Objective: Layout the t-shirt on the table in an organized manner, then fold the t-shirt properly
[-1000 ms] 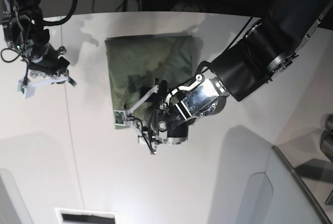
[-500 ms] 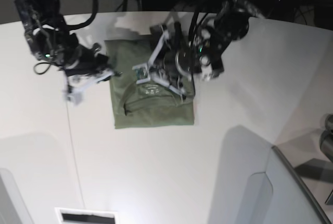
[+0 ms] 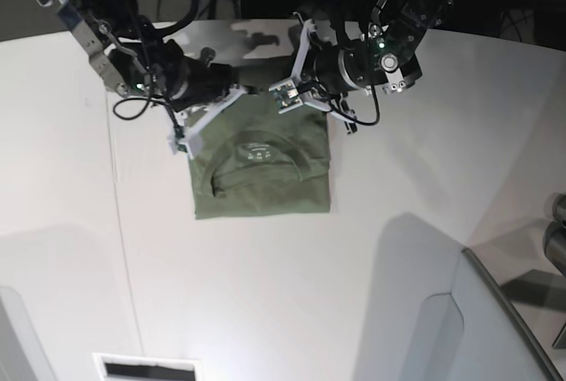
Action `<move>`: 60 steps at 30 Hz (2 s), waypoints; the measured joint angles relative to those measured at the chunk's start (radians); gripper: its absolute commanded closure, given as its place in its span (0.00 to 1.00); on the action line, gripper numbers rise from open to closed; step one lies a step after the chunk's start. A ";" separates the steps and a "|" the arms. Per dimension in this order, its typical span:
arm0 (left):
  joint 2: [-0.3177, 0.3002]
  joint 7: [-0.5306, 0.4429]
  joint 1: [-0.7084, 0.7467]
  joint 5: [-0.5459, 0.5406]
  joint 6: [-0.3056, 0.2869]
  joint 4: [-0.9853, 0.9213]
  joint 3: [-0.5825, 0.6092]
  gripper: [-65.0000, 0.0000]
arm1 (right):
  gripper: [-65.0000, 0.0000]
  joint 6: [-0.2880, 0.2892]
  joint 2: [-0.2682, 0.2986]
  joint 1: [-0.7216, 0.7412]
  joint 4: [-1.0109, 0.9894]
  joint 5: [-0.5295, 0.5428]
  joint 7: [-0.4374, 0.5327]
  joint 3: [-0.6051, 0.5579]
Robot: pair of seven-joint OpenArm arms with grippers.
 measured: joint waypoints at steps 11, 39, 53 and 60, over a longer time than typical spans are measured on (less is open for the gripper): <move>0.010 -0.070 -0.014 0.000 0.041 -0.134 0.003 1.00 | 1.00 0.128 0.003 0.021 -0.183 0.011 0.102 -0.001; 0.012 -0.076 0.167 -0.008 0.041 0.114 -0.415 1.00 | 1.00 0.111 0.069 -0.142 0.103 -0.001 0.173 0.169; 0.017 -0.563 0.530 -0.007 0.039 0.113 -0.582 1.00 | 1.00 0.112 0.163 -0.444 0.285 -0.225 0.100 0.335; 0.053 -0.628 0.730 -0.006 0.058 0.104 -0.751 1.00 | 1.00 0.111 0.169 -0.652 0.285 -0.346 0.106 0.333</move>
